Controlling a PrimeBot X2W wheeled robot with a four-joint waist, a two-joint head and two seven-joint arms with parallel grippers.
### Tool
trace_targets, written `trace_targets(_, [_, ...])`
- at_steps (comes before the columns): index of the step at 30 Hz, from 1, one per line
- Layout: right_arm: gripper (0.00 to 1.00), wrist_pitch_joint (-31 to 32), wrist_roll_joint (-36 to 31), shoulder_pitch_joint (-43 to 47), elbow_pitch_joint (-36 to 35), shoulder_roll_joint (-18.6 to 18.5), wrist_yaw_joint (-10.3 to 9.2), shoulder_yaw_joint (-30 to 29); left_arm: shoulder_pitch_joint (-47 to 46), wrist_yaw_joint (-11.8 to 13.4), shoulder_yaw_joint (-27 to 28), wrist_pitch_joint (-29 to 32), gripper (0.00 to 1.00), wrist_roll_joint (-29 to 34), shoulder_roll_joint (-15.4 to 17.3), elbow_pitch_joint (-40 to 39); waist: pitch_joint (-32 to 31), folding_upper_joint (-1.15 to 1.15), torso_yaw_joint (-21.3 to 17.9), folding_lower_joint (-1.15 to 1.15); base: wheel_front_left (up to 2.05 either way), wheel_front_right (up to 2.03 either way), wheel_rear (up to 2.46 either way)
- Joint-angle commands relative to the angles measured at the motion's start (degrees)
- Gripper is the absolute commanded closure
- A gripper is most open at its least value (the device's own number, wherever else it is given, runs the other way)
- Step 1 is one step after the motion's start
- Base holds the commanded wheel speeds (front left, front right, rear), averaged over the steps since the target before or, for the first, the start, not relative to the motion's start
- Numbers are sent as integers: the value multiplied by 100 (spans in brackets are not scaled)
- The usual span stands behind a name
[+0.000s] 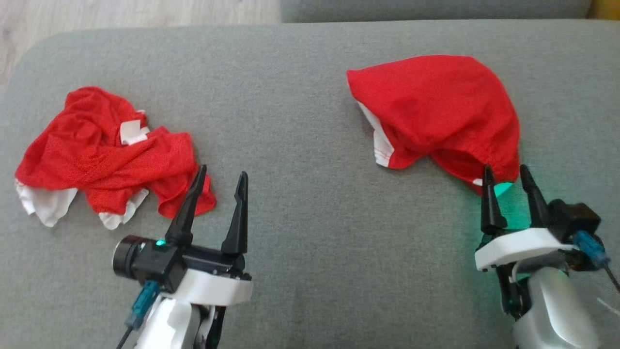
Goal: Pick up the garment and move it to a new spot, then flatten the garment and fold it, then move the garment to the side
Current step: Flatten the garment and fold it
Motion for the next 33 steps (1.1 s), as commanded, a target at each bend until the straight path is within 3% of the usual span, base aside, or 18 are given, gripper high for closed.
trace_targets(1, [0, -36, -66, -280, 200, -27, 43, 85, -244, -62, 233, -45, 0, 92, -41, -142, 76, 0, 77, -1, 0, 0, 0])
trace_targets(5, [0, -36, -135, -553, 779, -27, 43, 0, -266, -145, 314, -45, 0, 174, -122, -112, 120, 0, 121, -1, 0, 0, 0])
trace_targets(6, [55, -36, -125, -612, 866, -27, 43, -19, -262, -161, 336, -45, 0, 190, -137, -108, 122, 0, 123, -1, 0, 0, 0])
trace_targets(7, [100, -36, -113, -671, 922, -27, 43, -53, -256, -176, 357, -46, 0, 205, -151, -103, 121, 0, 122, -1, 0, 0, 0])
trace_targets(17, [100, -36, 195, -1011, 325, -27, 43, -334, -167, -265, 518, -46, 0, 291, -227, -90, -53, 0, -29, -1, 0, 0, 0])
trace_targets(22, [100, -36, 94, -1591, -35, -46, 43, -1014, -92, -301, 581, -46, 0, 285, -248, -105, -200, 0, -132, -1, 0, 0, 0])
trace_targets(28, [100, 63, -311, -2651, -331, -530, 43, -1414, -9, -325, 579, -46, 0, 233, -262, -122, -386, 0, -102, -1, 0, 0, 0])
trace_targets(33, [100, 213, -679, -3113, -782, -674, 43, -1174, 85, -297, 548, -46, 0, 116, -266, -159, -499, 0, 64, -1, 0, 0, 0])
